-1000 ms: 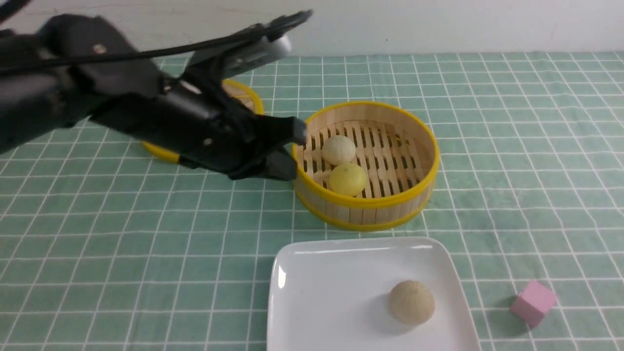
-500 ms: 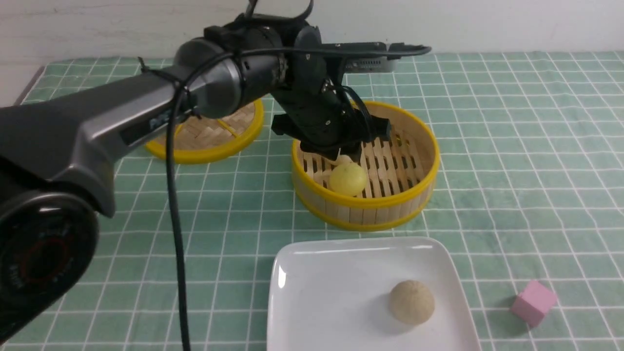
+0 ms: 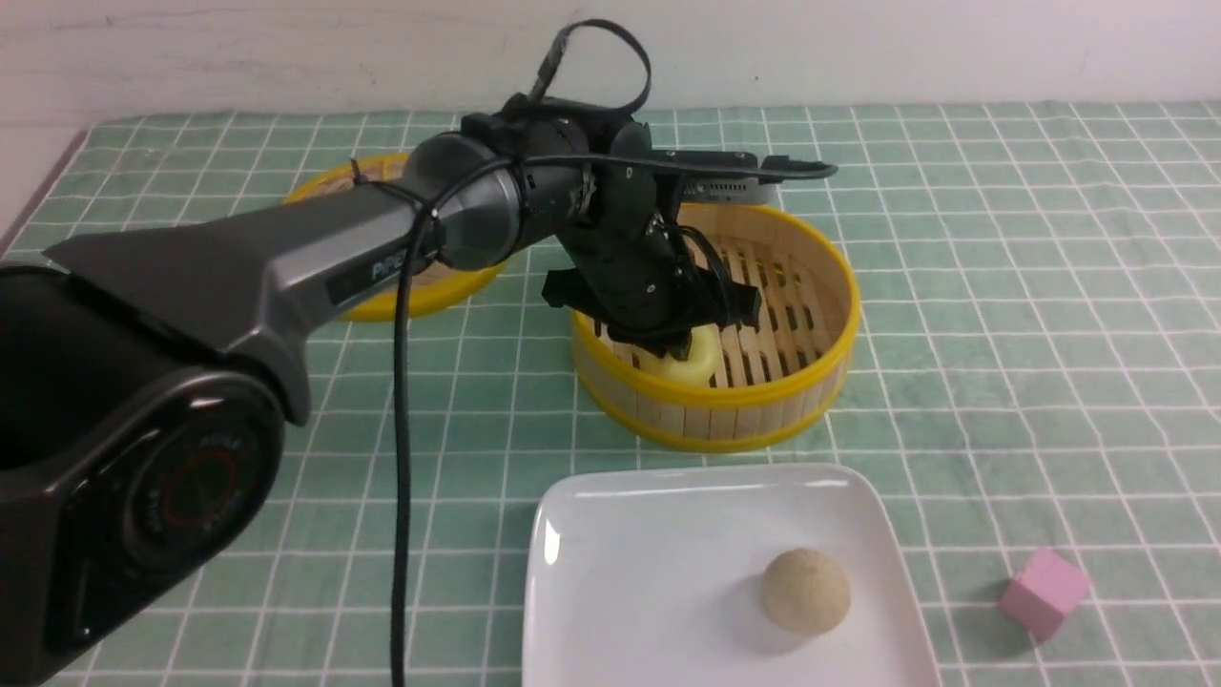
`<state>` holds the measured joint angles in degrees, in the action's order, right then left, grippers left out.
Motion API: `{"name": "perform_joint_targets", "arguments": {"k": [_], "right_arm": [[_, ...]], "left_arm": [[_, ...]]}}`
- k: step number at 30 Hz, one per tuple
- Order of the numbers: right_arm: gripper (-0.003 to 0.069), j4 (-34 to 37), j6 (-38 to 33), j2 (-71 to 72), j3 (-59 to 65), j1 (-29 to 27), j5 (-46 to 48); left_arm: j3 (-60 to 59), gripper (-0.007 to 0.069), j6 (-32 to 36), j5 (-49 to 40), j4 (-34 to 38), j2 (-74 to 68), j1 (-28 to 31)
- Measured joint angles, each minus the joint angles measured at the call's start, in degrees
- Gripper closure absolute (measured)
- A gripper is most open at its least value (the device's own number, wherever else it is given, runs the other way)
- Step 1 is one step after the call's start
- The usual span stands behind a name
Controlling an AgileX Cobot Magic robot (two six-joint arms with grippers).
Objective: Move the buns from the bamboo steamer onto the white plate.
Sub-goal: 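Reach into the bamboo steamer and grasp a bun with the left gripper, then carry the bun from the bamboo steamer to the plate with the left gripper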
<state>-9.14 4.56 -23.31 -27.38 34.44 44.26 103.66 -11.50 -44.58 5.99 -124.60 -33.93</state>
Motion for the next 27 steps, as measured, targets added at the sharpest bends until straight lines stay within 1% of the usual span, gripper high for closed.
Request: {"name": "perform_joint_targets", "arguments": {"k": [3, 6, 7, 10, 12, 13, 17, 18, 19, 23, 26, 27], "right_arm": [[0.0652, 0.0, 0.0, 0.0, 0.0, 0.0, 0.0], [0.0647, 0.0, 0.0, 0.0, 0.0, 0.0, 0.0], [0.0646, 0.0, 0.0, 0.0, 0.0, 0.0, 0.0], [0.0645, -0.1, 0.0, 0.0, 0.0, 0.0, 0.0], [0.0645, -0.1, 0.0, 0.0, 0.0, 0.0, 0.0], [0.0645, -0.1, 0.0, 0.0, 0.0, 0.0, 0.0], [0.0643, -0.1, 0.0, 0.0, 0.0, 0.0, 0.0], [0.0643, -0.1, 0.0, 0.0, 0.0, 0.0, 0.0], [0.0642, -0.1, 0.0, 0.0, 0.0, 0.0, 0.0], [0.0639, -0.1, 0.0, 0.0, 0.0, 0.0, 0.0], [0.0636, -0.1, 0.0, 0.0, 0.0, 0.0, 0.0], [0.0636, -0.1, 0.0, 0.0, 0.0, 0.0, 0.0]], "left_arm": [[0.7, 0.0603, 0.0, -2.5, -0.1, 0.9, 0.0], [2.5, 0.0603, 0.0, -7.5, -0.5, 4.4, 0.0], [2.5, 0.0603, 0.0, -7.5, -0.6, 4.7, 0.0], [4.4, 0.0603, 0.0, -10.2, -1.3, 10.0, 0.0], [5.3, 0.0603, 0.1, -12.3, -3.2, 15.5, 0.0], [5.8, 0.0603, 0.4, -14.0, -4.5, 19.0, 0.0], [6.1, 0.0603, 3.5, -20.8, -7.0, 25.5, 0.0], [6.1, 0.0603, 5.1, -24.1, -7.8, 27.4, 0.0], [5.6, 0.0602, 6.2, -26.3, -8.2, 29.4, 0.0], [0.8, 0.0602, 6.7, -26.6, -7.6, 34.1, 0.0], [-9.5, 0.0601, 6.2, -26.6, -2.4, 38.6, 0.0], [-9.5, 0.0601, 6.2, -26.6, -2.4, 38.6, 0.0]]}}
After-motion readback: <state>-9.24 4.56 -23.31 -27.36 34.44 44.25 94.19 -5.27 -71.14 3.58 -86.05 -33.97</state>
